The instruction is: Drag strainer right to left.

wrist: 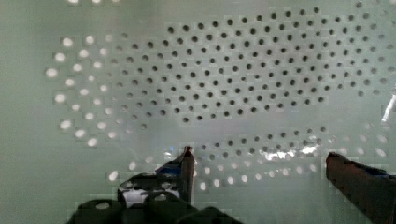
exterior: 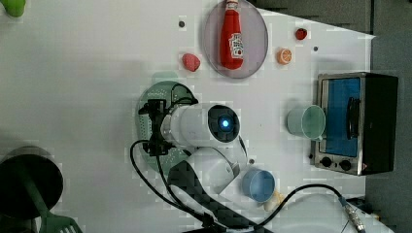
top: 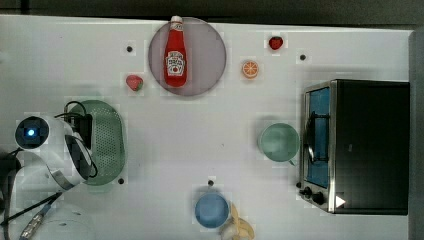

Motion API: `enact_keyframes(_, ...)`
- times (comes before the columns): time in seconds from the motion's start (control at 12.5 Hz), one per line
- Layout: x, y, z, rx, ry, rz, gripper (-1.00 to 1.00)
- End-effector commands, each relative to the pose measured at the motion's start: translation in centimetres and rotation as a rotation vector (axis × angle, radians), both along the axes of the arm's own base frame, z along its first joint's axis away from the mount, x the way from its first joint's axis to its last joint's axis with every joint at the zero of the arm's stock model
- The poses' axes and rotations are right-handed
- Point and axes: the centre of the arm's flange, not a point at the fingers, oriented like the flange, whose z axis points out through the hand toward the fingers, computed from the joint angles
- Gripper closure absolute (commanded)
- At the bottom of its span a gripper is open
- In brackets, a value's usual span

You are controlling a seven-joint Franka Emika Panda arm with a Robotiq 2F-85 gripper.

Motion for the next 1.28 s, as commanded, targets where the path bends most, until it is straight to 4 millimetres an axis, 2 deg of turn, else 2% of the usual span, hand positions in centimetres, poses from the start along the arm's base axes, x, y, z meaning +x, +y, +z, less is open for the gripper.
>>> enact_keyframes(0.08,0.2,1.4,0.3,0.01,-0.01,-0.045,-1.0)
enact_keyframes(0.48,0.7,2.6,0.3,0.029,-0.017,-0.059,-1.0)
enact_keyframes(0.72,1.8,1.6,2.9,0.018,-0.028,0.015,-1.0)
enact_keyframes(0.88,3.0,-0.2,6.9,-0.006,-0.013,0.111,-1.0)
enact_keyframes(1.04,5.0,-3.2,12.7,-0.014,-0.026,0.205,-1.0)
enact_keyframes(1.12,6.2,-5.4,16.2,-0.012,-0.046,0.24,-1.0)
enact_keyframes(1.28,8.1,-11.4,23.1,-0.018,-0.063,0.335,-1.0)
